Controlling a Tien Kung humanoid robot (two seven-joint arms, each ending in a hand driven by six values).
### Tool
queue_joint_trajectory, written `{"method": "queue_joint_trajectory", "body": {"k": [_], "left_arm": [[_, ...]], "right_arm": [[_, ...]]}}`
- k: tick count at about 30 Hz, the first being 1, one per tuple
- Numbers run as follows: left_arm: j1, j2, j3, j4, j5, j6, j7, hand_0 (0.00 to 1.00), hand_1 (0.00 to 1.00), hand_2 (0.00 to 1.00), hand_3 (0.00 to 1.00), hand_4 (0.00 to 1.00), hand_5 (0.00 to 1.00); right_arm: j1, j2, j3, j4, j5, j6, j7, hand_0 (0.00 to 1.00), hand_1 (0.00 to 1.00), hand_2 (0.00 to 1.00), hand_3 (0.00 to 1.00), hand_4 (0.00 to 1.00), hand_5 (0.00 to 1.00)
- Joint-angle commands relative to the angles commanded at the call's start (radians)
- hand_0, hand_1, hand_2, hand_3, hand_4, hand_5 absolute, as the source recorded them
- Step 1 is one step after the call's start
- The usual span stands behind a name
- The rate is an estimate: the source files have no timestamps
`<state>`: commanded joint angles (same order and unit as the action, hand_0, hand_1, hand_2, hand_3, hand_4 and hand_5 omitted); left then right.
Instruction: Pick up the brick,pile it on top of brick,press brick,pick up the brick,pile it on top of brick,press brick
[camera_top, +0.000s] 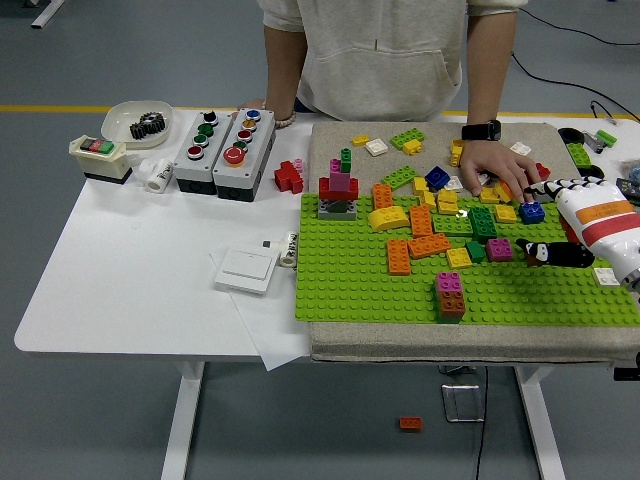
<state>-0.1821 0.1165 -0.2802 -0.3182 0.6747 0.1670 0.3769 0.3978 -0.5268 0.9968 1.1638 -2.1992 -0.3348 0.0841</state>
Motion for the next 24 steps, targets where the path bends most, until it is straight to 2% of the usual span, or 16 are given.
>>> {"method": "queue_joint_trajectory", "body": {"k": [2,8,9,17,24], "left_arm": [[0.000,0.000,-0.002,0.000,0.002,0.000,0.001,0.859,0.813,0.817,0.620,0.713,0.679],[-0.002,0.000,-0.001,-0.001,0.001,-0.001,0.001,0.859,0.814,0.817,0.619,0.713,0.680],[-0.003,0.000,0.001,-0.001,-0.002,0.000,-0.001,0.861,0.815,0.818,0.620,0.712,0.679],[-0.010,0.000,0.009,-0.001,-0.017,0.002,-0.006,0.861,0.815,0.818,0.621,0.712,0.679],[-0.015,-0.001,0.011,-0.002,-0.019,0.002,-0.008,0.861,0.815,0.817,0.621,0.712,0.680]], "right_arm": [[0.022,-0.006,-0.018,-0.027,0.004,0.028,0.016,0.691,0.645,0.717,0.756,0.888,0.486],[0.084,-0.017,-0.071,-0.098,-0.002,0.066,0.052,0.692,0.649,0.717,0.742,0.885,0.479],[0.094,-0.019,-0.079,-0.111,-0.011,0.074,0.057,0.692,0.638,0.704,0.693,0.890,0.458],[0.142,-0.024,-0.138,-0.184,-0.039,0.088,0.091,0.682,0.629,0.690,0.667,0.895,0.439],[0.151,-0.024,-0.154,-0.191,-0.009,0.086,0.093,0.681,0.623,0.688,0.642,0.891,0.434]]}}
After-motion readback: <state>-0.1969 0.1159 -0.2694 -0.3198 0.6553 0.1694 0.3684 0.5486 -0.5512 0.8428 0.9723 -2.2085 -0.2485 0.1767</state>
